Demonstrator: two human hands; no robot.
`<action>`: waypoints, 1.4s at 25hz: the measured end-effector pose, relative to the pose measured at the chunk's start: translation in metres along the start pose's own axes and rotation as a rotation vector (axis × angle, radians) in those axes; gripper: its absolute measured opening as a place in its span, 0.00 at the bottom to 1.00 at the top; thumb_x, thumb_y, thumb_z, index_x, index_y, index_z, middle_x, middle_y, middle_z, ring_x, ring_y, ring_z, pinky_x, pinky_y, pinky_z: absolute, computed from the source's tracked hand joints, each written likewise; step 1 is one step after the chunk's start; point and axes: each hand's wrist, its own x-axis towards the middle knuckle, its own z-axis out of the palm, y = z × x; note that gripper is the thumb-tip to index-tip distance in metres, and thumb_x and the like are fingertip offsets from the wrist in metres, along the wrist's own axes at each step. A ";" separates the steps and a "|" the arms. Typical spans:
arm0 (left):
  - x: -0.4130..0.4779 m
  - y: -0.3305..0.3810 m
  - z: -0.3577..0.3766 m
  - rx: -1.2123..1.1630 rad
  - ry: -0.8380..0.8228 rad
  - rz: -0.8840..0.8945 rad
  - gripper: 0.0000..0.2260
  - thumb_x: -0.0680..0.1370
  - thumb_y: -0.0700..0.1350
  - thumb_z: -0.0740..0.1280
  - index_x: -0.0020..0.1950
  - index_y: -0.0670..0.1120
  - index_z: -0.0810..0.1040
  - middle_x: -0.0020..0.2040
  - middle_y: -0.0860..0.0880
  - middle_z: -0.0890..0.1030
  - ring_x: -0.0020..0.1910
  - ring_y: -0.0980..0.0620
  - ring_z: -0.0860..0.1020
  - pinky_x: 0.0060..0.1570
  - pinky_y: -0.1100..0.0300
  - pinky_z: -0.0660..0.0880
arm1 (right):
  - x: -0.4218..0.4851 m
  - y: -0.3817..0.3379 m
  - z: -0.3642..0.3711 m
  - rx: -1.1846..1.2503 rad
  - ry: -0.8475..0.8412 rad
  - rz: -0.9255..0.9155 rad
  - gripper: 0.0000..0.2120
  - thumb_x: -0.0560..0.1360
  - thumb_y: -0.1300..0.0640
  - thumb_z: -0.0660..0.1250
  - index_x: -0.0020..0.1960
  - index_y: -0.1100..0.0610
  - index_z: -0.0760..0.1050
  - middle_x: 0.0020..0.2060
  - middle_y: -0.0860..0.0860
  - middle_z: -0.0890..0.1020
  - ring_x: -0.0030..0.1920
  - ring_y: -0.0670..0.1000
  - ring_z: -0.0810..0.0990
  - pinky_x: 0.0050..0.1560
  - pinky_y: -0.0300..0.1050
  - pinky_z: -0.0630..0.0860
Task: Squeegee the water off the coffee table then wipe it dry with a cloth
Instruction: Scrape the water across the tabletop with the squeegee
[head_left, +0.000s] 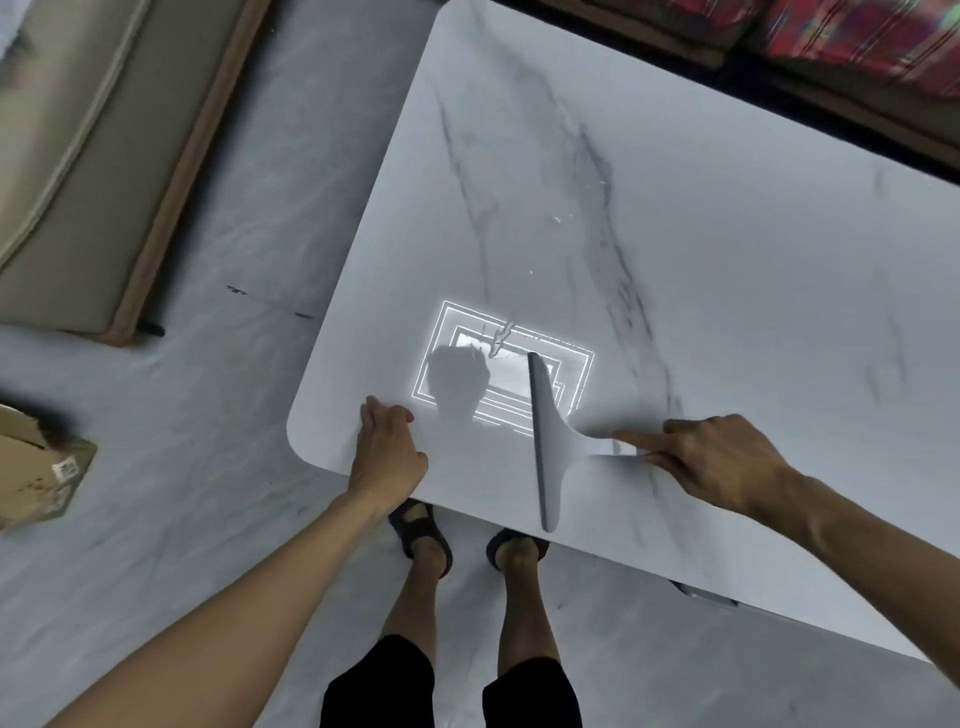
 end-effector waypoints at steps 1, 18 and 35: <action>0.002 0.001 0.001 -0.006 -0.035 -0.029 0.23 0.74 0.36 0.62 0.69 0.44 0.64 0.79 0.39 0.47 0.78 0.42 0.48 0.74 0.51 0.58 | -0.006 0.008 -0.003 -0.011 -0.006 0.012 0.20 0.80 0.40 0.47 0.71 0.29 0.58 0.40 0.44 0.77 0.39 0.52 0.81 0.32 0.43 0.63; 0.020 0.022 -0.018 0.029 -0.259 -0.202 0.18 0.70 0.35 0.59 0.57 0.49 0.63 0.76 0.38 0.53 0.78 0.43 0.51 0.53 0.55 0.68 | 0.043 -0.007 -0.013 -0.037 -0.151 -0.284 0.19 0.81 0.44 0.51 0.71 0.30 0.60 0.47 0.45 0.78 0.47 0.53 0.80 0.42 0.46 0.76; 0.008 0.007 -0.043 -0.185 0.191 -0.190 0.11 0.76 0.40 0.61 0.57 0.47 0.68 0.47 0.49 0.75 0.39 0.50 0.72 0.31 0.60 0.63 | 0.095 -0.088 -0.032 -0.098 -0.086 -0.572 0.18 0.83 0.49 0.53 0.72 0.38 0.64 0.45 0.50 0.80 0.44 0.57 0.81 0.37 0.45 0.64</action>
